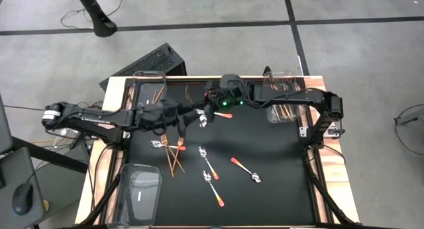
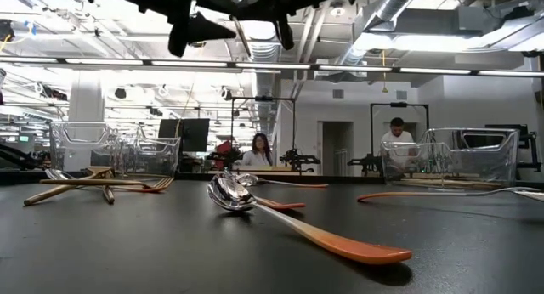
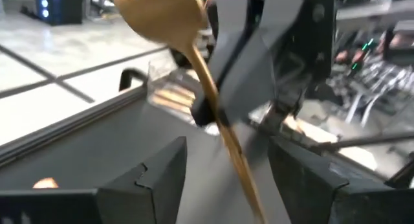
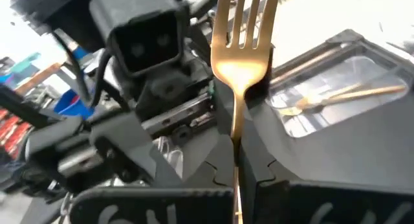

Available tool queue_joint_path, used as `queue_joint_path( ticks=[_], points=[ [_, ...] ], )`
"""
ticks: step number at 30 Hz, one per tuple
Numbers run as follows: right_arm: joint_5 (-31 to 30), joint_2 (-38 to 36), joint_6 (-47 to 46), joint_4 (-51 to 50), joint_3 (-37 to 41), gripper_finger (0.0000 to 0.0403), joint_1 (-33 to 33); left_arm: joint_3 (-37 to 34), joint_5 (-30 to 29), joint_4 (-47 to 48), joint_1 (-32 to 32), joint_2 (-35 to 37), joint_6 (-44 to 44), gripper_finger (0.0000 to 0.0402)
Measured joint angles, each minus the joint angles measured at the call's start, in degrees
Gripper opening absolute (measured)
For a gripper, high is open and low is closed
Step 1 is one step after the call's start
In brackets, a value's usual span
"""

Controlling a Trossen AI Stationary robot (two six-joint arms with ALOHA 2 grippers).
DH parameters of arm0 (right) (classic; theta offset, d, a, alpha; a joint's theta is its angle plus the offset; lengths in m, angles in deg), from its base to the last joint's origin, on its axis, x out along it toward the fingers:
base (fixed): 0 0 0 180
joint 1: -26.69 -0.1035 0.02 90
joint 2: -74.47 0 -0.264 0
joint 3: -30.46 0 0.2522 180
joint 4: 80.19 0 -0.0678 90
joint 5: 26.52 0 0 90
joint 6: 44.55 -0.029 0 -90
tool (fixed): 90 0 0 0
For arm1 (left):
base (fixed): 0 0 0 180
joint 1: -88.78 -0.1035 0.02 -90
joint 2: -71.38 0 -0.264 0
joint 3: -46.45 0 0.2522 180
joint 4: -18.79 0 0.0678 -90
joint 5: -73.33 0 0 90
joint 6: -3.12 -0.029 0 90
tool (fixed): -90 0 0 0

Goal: Sort silverware by color (type)
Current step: Put the gold fork into the top left transparent bin

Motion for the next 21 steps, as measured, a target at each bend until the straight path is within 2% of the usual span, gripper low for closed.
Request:
queue_joint_path(
  ticks=[4,10,15,18,21],
  points=[
    [2.21,-0.02,3.69,2.04,0.00,0.0008,0.88,0.00,4.07,-2.73,-3.10,0.00,0.05,0.0166],
    [3.92,-0.02,7.21,7.31,0.00,0.0008,1.82,0.00,10.30,-2.99,-6.70,0.02,0.21,0.0088],
    [6.33,-0.02,8.45,7.46,0.00,0.0012,3.50,0.00,11.76,-4.09,-8.49,0.00,-0.10,0.0017],
    [5.74,-0.02,7.55,7.39,-0.04,0.0046,4.05,0.00,11.79,-4.16,-9.46,-0.02,-0.36,0.0013],
    [2.29,-0.02,4.75,6.32,-0.04,0.0094,5.41,0.00,8.70,-0.84,-10.97,0.67,0.73,0.0011]
  ],
)
